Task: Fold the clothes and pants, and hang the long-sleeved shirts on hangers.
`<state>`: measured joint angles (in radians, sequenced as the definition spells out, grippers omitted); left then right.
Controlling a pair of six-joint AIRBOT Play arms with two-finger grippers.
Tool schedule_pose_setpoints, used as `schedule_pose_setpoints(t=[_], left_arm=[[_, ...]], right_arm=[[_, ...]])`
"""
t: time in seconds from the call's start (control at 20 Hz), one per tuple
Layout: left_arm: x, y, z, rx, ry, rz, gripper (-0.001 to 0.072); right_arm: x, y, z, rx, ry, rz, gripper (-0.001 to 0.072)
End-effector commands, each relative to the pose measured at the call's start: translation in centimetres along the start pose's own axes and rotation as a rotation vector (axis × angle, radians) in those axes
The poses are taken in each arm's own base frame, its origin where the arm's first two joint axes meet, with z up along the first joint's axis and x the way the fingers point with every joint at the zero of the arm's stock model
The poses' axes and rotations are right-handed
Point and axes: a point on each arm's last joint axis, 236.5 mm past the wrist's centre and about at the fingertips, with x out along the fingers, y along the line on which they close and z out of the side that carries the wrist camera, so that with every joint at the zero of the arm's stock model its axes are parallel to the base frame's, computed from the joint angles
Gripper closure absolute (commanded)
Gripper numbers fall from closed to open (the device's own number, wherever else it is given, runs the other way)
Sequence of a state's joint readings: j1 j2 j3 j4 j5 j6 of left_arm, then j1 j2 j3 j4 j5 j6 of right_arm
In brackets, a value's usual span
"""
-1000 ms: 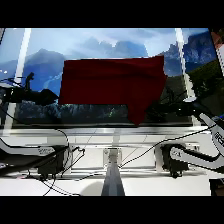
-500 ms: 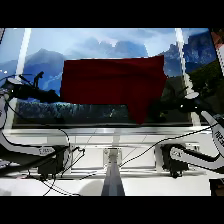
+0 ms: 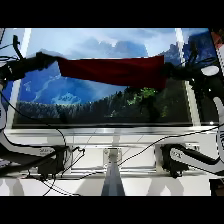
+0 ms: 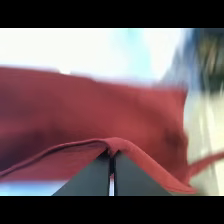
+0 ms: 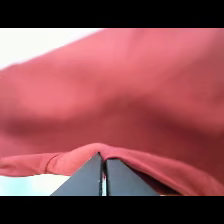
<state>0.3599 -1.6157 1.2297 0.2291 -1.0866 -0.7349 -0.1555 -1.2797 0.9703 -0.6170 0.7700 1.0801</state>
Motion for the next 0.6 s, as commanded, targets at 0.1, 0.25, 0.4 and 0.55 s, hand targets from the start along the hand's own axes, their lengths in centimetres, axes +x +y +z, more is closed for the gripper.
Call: schedule_pose_setpoints(t=[0.1,0.25,0.4,0.55], left_arm=[[2.6,4.0,5.5,-0.04,-0.275,0.216,0.0696],[5.1,6.0,4.4,-0.06,-0.28,0.288,0.0695],[6.9,7.0,2.5,-0.058,-0.231,0.305,0.0036],[5.5,8.2,2.3,0.01,-0.189,0.34,0.0005]], right_arm=[[5.0,-0.5,9.7,-0.013,-0.302,-0.104,0.0701],[9.0,-2.0,11.2,-0.014,-0.32,-0.13,0.0698],[10.7,-3.3,11.3,-0.008,-0.313,-0.147,0.0129],[10.5,-3.0,10.8,-0.045,-0.279,-0.143,0.0102]])
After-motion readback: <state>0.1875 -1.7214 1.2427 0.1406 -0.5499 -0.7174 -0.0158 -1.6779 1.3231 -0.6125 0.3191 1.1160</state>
